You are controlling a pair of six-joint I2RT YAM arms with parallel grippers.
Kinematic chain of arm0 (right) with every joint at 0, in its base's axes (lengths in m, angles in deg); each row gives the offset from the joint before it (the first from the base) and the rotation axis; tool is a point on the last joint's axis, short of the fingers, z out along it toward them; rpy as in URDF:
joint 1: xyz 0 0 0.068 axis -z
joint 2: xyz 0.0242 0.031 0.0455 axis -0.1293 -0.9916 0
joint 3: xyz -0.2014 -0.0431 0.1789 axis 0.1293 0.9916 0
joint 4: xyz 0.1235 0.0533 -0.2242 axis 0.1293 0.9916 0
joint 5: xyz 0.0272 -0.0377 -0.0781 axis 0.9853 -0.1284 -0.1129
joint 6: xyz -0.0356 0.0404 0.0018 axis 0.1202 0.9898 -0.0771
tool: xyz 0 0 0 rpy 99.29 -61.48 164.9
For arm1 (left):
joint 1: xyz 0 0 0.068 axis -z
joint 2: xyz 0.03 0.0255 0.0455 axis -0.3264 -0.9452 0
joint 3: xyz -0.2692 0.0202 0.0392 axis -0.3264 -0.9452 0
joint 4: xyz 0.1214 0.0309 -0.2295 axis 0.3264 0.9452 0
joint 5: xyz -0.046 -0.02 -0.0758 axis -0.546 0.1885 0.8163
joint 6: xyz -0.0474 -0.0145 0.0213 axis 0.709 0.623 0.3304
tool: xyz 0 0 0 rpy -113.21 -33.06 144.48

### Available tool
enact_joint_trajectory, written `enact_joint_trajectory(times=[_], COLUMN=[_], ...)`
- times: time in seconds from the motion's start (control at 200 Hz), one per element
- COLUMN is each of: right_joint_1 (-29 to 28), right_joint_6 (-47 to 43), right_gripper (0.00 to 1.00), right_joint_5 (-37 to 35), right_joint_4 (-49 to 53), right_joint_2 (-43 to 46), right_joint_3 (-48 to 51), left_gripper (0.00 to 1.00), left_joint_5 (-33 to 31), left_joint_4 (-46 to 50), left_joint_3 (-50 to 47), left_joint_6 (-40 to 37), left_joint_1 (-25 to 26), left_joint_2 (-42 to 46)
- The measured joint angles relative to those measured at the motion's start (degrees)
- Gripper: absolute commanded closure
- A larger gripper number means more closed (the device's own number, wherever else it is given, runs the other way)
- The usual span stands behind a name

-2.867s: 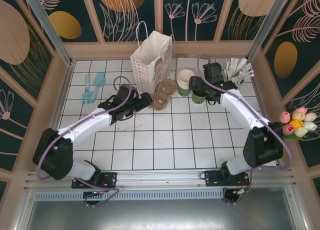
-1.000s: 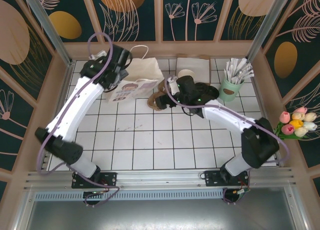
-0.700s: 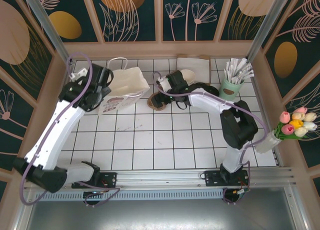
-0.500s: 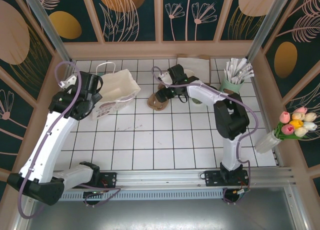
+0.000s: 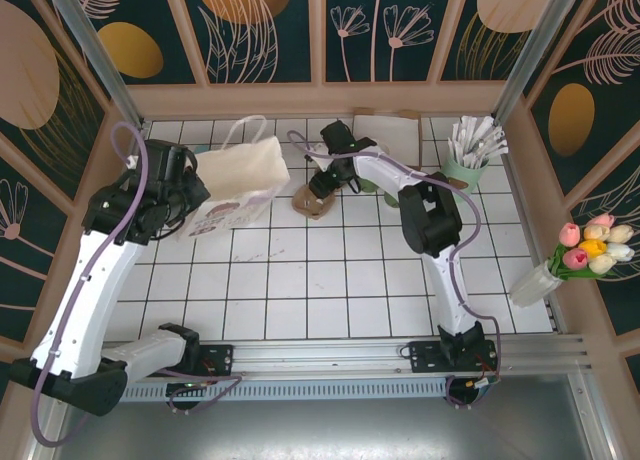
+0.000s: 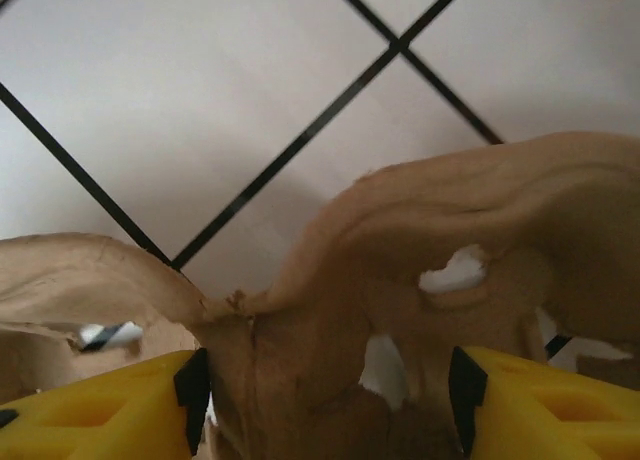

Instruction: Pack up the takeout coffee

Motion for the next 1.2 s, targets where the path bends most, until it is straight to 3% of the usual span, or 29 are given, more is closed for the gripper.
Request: enact_joint_trajectory(times=[0.165, 0.305, 0.54, 0.951, 1.201], right_joint_1=[-0.81, -1.86, -2.03, -1.81, 1.68], right_joint_6=[-0.15, 1.09, 7.17, 22.29, 28.06], right_gripper=[0.61, 0.72, 0.75, 0.76, 0.75], right_joint_5=[0.63, 0.63, 1.18, 3.8, 3.02], right_joint_4=[1.29, 0.11, -0.5, 0.2, 0.28], right_joint_2=[-0.31, 0.24, 7.8, 31.58, 39.65], right_joint_3=[0.04, 1.7, 9.79, 38.93, 47.82], left_gripper=[1.0, 1.0, 1.0, 1.0, 1.0], left_joint_5=[4.37, 7.87, 14.97, 24.5, 33.83], left_joint_4=[0.0, 0.0, -0.83, -1.66, -9.53], left_joint_3=[0.0, 0.0, -3.45, -0.39, -2.21], left_joint_6=[-1.84, -2.67, -4.11, -6.62, 0.39], left_joint_1=[0.0, 0.0, 0.0, -0.02, -0.15], left_joint_2=[1.68, 3.13, 4.68, -1.46, -1.44])
